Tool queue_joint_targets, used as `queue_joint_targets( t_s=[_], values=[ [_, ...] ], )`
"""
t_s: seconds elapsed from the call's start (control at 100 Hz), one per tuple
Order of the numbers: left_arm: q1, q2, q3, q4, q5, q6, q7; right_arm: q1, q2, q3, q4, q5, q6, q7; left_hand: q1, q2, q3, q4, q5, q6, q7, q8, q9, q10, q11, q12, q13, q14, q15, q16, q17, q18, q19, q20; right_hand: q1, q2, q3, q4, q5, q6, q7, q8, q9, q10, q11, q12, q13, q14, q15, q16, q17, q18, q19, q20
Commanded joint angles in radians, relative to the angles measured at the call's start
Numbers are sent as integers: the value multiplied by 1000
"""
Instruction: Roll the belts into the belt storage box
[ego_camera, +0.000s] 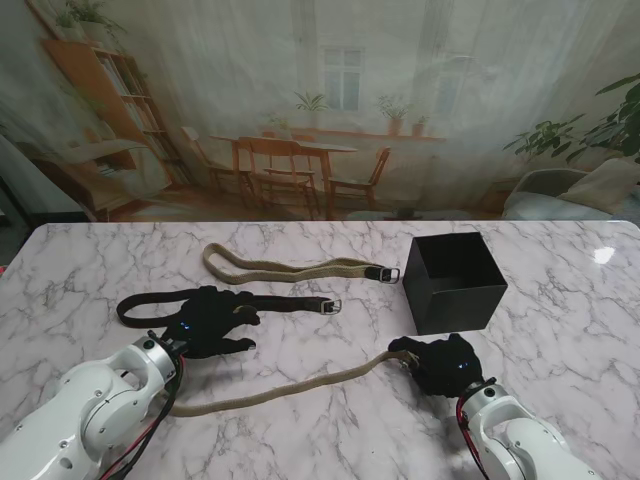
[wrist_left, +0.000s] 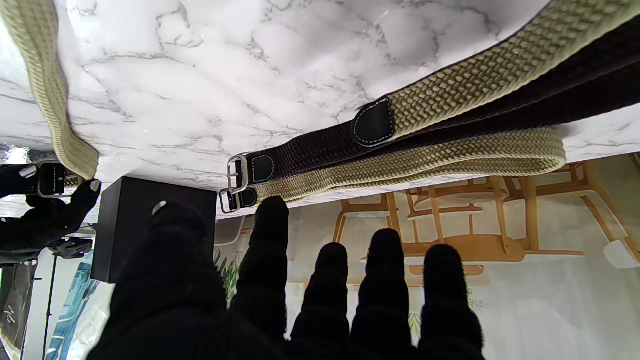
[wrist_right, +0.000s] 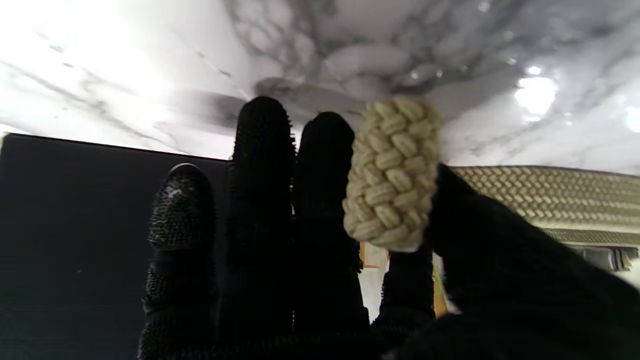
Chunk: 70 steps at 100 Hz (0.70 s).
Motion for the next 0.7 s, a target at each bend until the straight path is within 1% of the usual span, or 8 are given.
queue_joint_targets(
  t_s=[0.0,0.11,0.22,0.32,0.46,0.48,0.56,0.69],
  values=[
    [4,-3,2,5,-4,5,-11,2,-4,-3,9,-1,-22,-6,30,37,-16,-20,19,22,9,2,-31,18,-22,9,9,12,-9,14,-13,29,4,-9,95,57,60,25,114,-152,75,37,68,-18,19,-8,32,-11,20,8,-14,45,6,-15],
    [6,-4,2,6,-5,6,-9,2,-8,0,9,26,-48,-10,32,38,-16,-20,19,22,9,2,-31,17,-21,10,8,12,-9,14,-14,30,2,-9,116,50,52,-7,313,-138,119,48,66,-9,-1,-2,25,-10,11,9,-34,53,-11,-15],
    [7,-4,3,7,-6,7,-11,3,-11,5,12,47,-73,-14,33,37,-15,-20,20,22,9,3,-30,19,-21,10,8,14,-9,14,-13,30,2,-8,148,14,39,-70,455,-125,207,-78,66,-6,-16,12,18,-11,4,12,-57,67,-30,-2],
    [5,-3,5,9,-9,5,-12,1,-14,8,12,64,-86,-14,31,37,-16,-20,19,22,9,3,-30,18,-21,10,8,12,-9,15,-15,29,0,-9,146,-38,20,-113,508,38,337,-193,67,-22,0,13,11,-28,-5,10,-61,38,-30,7],
    [1,-3,10,14,-13,3,-16,-7,-9,21,-2,55,-99,24,31,38,-16,-20,20,22,9,3,-29,18,-21,10,8,12,-9,15,-14,29,-1,-9,-1,-73,37,-96,535,267,329,-103,32,-51,-212,-93,-45,-54,-79,-15,-80,-15,-39,2],
    [0,-3,11,14,-14,3,-17,-11,-8,25,-9,56,-102,40,32,38,-16,-20,20,22,9,3,-29,18,-21,10,8,13,-9,15,-14,29,-1,-9,-103,-62,27,-75,561,301,223,-39,13,-44,-252,-110,-63,-48,-104,-25,-91,-15,-44,3],
    [-2,-3,13,17,-16,3,-21,-30,-5,51,-47,67,-126,122,31,38,-16,-20,20,23,10,3,-29,18,-20,10,8,12,-9,15,-14,29,-2,-8,-219,-29,12,24,573,372,25,123,-33,-33,-321,-156,-104,-45,-151,-56,-118,-28,-56,4],
    [-4,-3,16,19,-20,4,-23,-74,8,114,-148,67,-169,333,32,39,-16,-20,19,24,9,3,-30,19,-21,10,7,12,-9,15,-15,28,-2,-8,-252,-73,8,42,408,465,-109,147,-179,-38,-444,-237,-216,-72,-249,-113,-166,-49,-86,0]
  ],
)
